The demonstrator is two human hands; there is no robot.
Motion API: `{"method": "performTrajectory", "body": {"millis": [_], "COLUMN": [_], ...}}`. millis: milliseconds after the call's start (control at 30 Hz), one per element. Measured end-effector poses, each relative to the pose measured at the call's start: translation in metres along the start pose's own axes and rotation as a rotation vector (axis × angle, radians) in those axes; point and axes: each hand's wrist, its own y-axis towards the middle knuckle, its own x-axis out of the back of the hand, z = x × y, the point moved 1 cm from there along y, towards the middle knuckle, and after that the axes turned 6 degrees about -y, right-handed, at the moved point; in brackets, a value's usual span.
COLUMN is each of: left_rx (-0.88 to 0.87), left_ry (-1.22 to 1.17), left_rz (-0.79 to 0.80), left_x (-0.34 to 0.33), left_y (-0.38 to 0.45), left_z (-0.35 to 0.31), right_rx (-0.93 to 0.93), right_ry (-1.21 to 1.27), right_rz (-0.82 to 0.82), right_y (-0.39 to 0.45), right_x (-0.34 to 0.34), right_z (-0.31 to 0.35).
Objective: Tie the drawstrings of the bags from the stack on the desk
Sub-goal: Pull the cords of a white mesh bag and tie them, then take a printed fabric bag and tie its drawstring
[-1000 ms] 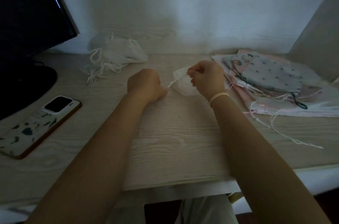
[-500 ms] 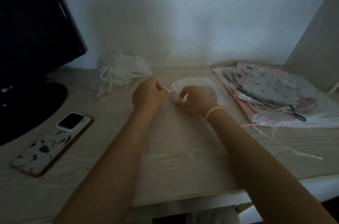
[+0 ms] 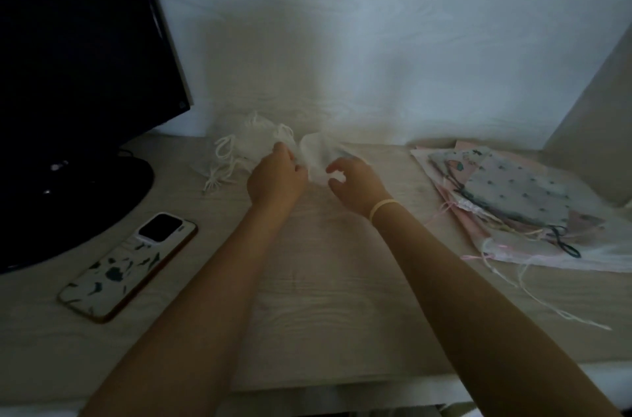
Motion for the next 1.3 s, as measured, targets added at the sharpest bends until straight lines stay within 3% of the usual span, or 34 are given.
{"method": "performTrajectory", "body": {"millis": [100,233,333,400,533,733,867,967,1133,1300], "left_rx": [-0.118,-0.268,-0.354,-0.376,-0.379,-0.331,-0.228,-0.173,0.308,0.461], "left_ry": [-0.055,-0.114,-0.108,-0.119,-0.146,-0.183,-0.272,-0.366,-0.918,-0.988], "left_rz": [0.052,0.235,0.403,0.484,0.552,0.465,0.378,0.350,0.449,0.434], "left_x": [-0.012,-0.043,-0.075,-0.093,-0.120,-0.141,-0.144,-0.134,-0.110,-0.076], "left_y": [-0.012,-0.032,-0.050,-0.061,-0.077,-0.079,-0.071,-0.066,-0.049,-0.036], "left_z": [-0.030,-0.087,-0.126,-0.145,-0.167,-0.176,-0.168,-0.158,-0.122,-0.073], "right_rx": [-0.068,-0.323,-0.495,-0.565,-0.569,-0.515,-0.377,-0.217,-0.072,-0.001], "right_ry": [0.020,-0.078,-0.166,-0.199,-0.282,-0.204,-0.060,0.022,0.115,0.164], "right_rz": [-0.163,-0.310,-0.307,-0.217,-0.046,-0.220,-0.356,-0.361,-0.339,-0.245], "right_y": [-0.016,-0.041,-0.063,-0.076,-0.088,-0.084,-0.086,-0.084,-0.072,-0.056], "right_x": [0.023,0.069,0.098,0.106,0.105,0.104,0.106,0.097,0.073,0.047], "right_z": [-0.027,-0.085,-0.139,-0.168,-0.201,-0.206,-0.194,-0.171,-0.130,-0.072]}}
